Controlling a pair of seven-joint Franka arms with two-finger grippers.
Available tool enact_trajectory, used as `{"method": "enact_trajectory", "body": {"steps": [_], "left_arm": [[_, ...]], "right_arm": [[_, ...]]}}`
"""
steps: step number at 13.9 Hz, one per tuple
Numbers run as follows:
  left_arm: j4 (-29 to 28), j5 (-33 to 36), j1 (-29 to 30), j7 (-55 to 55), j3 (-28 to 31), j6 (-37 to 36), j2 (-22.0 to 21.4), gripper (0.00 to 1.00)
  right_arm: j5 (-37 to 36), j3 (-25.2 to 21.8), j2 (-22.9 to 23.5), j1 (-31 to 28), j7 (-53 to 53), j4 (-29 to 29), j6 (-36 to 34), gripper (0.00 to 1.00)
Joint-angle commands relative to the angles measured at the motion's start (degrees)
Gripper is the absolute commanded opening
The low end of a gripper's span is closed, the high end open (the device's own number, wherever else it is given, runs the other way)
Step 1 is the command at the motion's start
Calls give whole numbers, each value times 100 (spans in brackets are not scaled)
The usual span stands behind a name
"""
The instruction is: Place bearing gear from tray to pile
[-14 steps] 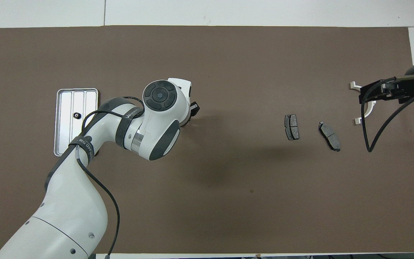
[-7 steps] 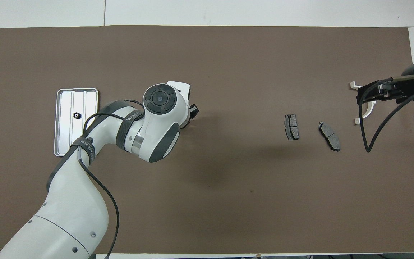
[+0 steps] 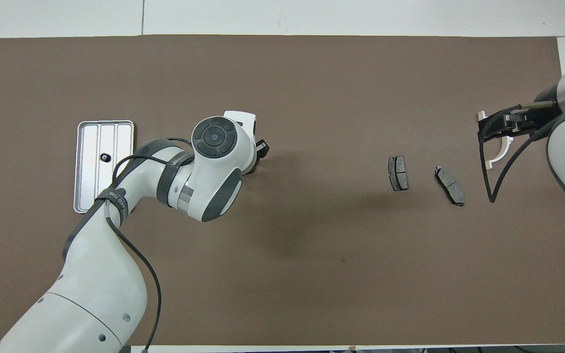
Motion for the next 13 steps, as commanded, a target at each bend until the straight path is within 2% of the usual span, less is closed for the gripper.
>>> {"method": "enact_trajectory", "body": {"steps": [1,3,5,6,8,9,11,13], "left_arm": [[207,285,84,42,125,-631,-150,100],[-160,304,461,715,143,-809,-676,100],[-670,295,1075,1559,125,-958,-1317,100],[-785,295,1304,1963,134,-1072,-1485,100],[-786,295,1700,2597,134,-1178,-1513,100],[-786,295,1980,3105,134,-1170,-1505,97],[-795,295,2499,4108,134,-1144,-1505,88],[-926,287,2721,4750,143,-872,-1505,74]], "right_arm": [[-88,17,126,100,-116,91,78,100],[-97,17,284,249,-28,231,131,100],[-88,26,503,495,497,328,261,100],[-97,26,644,653,839,433,376,100],[-88,113,820,891,1524,460,525,100],[-97,235,925,953,1920,460,674,100],[-97,429,1267,1154,2737,687,816,100],[-97,430,1663,1523,3563,1021,869,100]]}}
